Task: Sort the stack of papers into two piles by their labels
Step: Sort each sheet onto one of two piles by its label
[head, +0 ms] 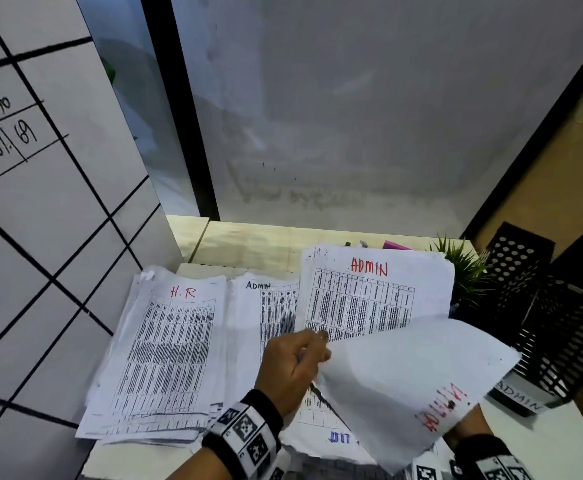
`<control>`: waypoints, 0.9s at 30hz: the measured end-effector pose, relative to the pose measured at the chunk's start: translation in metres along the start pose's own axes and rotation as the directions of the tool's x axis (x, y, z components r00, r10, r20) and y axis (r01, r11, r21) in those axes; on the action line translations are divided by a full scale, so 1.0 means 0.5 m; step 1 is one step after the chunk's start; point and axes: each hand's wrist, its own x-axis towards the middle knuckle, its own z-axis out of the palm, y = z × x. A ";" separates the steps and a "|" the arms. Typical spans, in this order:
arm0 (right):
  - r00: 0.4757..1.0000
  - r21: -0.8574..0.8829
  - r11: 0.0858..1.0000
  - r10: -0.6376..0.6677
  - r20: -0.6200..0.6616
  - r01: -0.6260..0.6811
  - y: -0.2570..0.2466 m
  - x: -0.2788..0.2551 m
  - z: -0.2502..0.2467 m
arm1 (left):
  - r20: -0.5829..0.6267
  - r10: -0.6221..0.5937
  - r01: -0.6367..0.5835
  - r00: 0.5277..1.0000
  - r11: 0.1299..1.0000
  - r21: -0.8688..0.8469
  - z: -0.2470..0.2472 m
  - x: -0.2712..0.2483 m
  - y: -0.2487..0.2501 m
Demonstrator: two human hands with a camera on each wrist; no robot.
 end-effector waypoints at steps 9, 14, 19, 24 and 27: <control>0.859 -0.571 0.808 -0.183 -0.477 -0.145 0.005 0.002 0.155 | -0.299 -0.218 0.260 0.929 0.960 0.105 -0.016 0.069 -0.007; 0.880 -0.600 0.783 -0.158 -0.448 -0.165 0.006 0.004 0.175 | -0.296 -0.257 0.289 0.920 0.955 0.068 -0.014 0.070 -0.005; 0.872 -0.620 0.744 -0.105 -0.478 -0.251 0.004 0.001 0.178 | -0.301 -0.218 0.254 0.929 0.963 0.087 -0.005 0.065 -0.010; 0.870 -0.578 0.780 -0.092 -0.484 -0.239 0.004 0.002 0.170 | -0.269 -0.070 0.115 0.961 0.982 0.153 -0.001 0.058 -0.027; 0.871 -0.553 0.797 -0.073 -0.486 -0.242 0.001 0.000 0.172 | -0.190 0.172 -0.108 0.966 0.945 0.309 -0.007 0.047 -0.037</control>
